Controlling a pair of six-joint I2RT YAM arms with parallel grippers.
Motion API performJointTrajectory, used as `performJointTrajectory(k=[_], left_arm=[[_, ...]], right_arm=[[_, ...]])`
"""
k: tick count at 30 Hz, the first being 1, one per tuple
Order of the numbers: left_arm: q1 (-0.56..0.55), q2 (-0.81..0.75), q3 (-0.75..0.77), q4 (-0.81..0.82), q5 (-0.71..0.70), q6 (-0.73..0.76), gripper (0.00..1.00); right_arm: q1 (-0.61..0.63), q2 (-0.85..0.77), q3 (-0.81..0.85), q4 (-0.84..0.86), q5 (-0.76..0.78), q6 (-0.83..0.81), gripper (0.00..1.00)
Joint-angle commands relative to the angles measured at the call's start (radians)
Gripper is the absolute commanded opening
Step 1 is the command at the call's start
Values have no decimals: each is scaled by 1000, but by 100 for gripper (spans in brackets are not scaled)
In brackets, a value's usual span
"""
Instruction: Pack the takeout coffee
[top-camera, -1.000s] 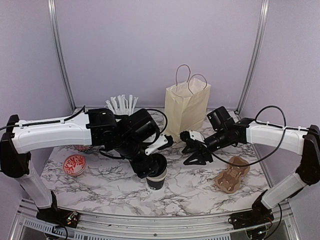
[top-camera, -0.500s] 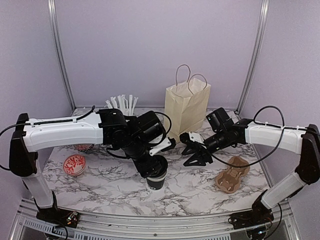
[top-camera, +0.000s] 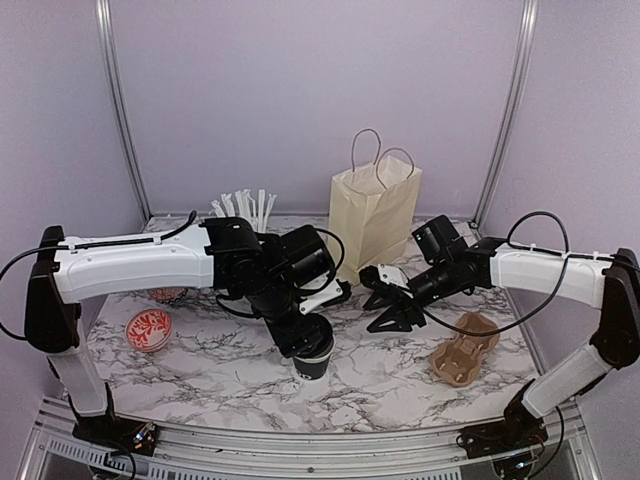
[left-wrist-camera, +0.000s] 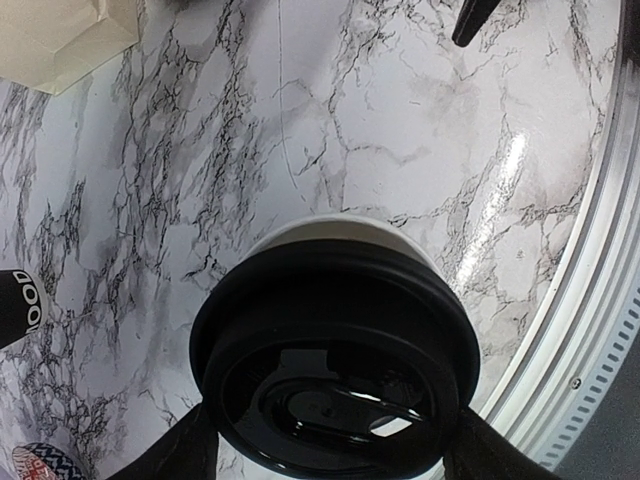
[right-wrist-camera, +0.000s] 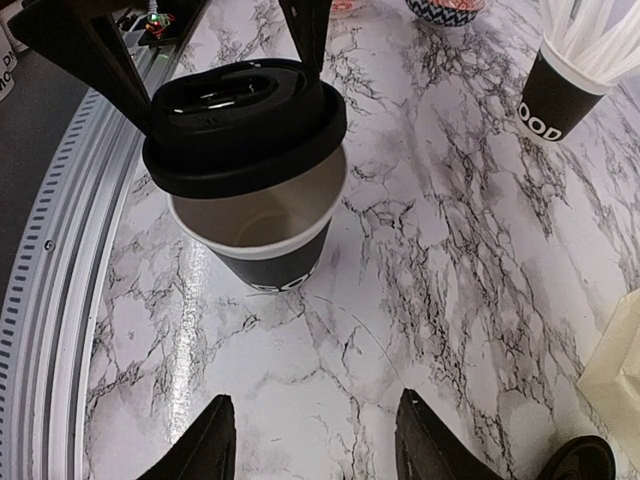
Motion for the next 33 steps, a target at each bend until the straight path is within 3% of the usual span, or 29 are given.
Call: performJointTrajectory(k=[1, 19, 27, 33], left_arm=[[7, 21, 34, -42, -3, 15, 77], [9, 74, 60, -43, 28, 11, 78], [8, 62, 80, -42, 7, 11, 96], [7, -29, 73, -42, -39, -17, 97]], right_arm=[[-6, 8, -9, -4, -3, -9, 52], [-5, 13, -10, -13, 0, -19, 52], [-5, 10, -7, -15, -21, -9, 52], [-6, 1, 31, -36, -51, 62, 52]])
